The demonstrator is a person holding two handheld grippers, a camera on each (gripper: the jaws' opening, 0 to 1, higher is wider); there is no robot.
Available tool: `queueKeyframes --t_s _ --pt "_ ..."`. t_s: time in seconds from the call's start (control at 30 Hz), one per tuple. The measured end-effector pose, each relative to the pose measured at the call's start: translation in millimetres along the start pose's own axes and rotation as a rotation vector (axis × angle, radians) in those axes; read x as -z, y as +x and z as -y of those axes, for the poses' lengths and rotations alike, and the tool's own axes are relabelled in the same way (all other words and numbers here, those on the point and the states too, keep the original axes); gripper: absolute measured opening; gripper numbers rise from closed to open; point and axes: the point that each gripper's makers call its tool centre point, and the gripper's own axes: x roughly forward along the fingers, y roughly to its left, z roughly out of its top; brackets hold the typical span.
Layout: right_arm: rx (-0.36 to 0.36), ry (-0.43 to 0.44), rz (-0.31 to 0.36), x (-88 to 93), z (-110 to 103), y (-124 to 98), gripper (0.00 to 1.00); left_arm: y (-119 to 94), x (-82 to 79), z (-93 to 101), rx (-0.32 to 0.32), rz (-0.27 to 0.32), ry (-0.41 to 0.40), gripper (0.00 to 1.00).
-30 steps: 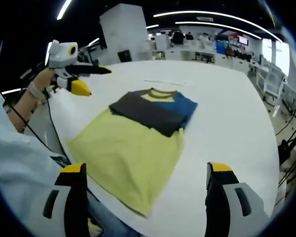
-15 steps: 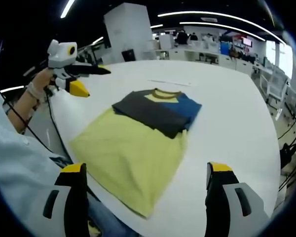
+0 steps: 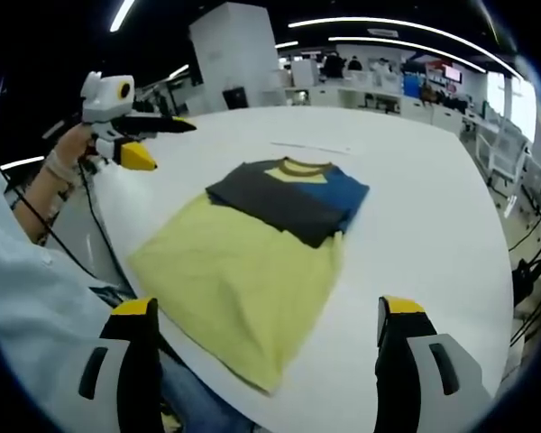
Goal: Fold the garment on the visible template until the final outline fits inside the template.
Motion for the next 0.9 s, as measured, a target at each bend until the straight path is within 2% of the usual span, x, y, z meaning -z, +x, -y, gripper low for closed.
queueKeyframes --t_s 0.13,0.27,0.9 --pt "0.000 0.002 -0.006 1.6 -1 1 1.00 -4 3.7 2.1 0.007 -0.001 -0.015 1.00" --pt "-0.005 -0.001 -0.010 2.4 -2 2 1.00 -8 10.6 -0.6 -0.015 -0.025 -0.011 1.00" --pt "-0.005 0.005 -0.014 7.5 -5 -1 1.00 -26 22.2 -4.4 -0.060 -0.010 -0.053 1.00"
